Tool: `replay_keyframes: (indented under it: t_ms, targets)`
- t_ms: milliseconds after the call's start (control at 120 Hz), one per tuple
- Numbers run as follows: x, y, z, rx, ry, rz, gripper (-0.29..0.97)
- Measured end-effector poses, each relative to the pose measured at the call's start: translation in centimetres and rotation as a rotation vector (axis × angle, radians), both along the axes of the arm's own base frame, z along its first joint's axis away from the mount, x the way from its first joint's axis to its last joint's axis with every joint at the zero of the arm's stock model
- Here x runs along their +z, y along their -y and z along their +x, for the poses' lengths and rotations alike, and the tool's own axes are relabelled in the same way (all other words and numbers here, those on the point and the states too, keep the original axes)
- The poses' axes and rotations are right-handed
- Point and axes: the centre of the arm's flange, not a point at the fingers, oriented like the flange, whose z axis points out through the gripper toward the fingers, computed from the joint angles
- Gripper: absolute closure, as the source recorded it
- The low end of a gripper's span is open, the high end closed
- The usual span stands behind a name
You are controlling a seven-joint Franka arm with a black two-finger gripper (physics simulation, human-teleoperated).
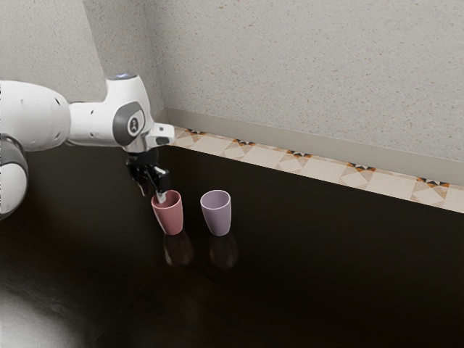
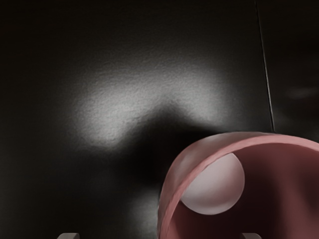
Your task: Place the left cup onto the right cup
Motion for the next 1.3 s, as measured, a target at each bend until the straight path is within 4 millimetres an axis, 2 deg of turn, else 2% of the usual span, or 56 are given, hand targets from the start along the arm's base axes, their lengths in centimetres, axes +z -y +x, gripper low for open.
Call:
replay_keyframes:
  t_ms: [575,900,1067,1300]
  targets:
    - [-2.9,0.1,0.2,0.007,-0.015,-0.02,0.33]
    - [-3.0,0.1,0.2,0.011,-0.013,-0.031,0.68]
    - [-3.0,0.2,0.3,0.011,-0.01,-0.034,0.75]
    - [-2.7,0.2,0.2,0.011,-0.008,-0.034,0.77]
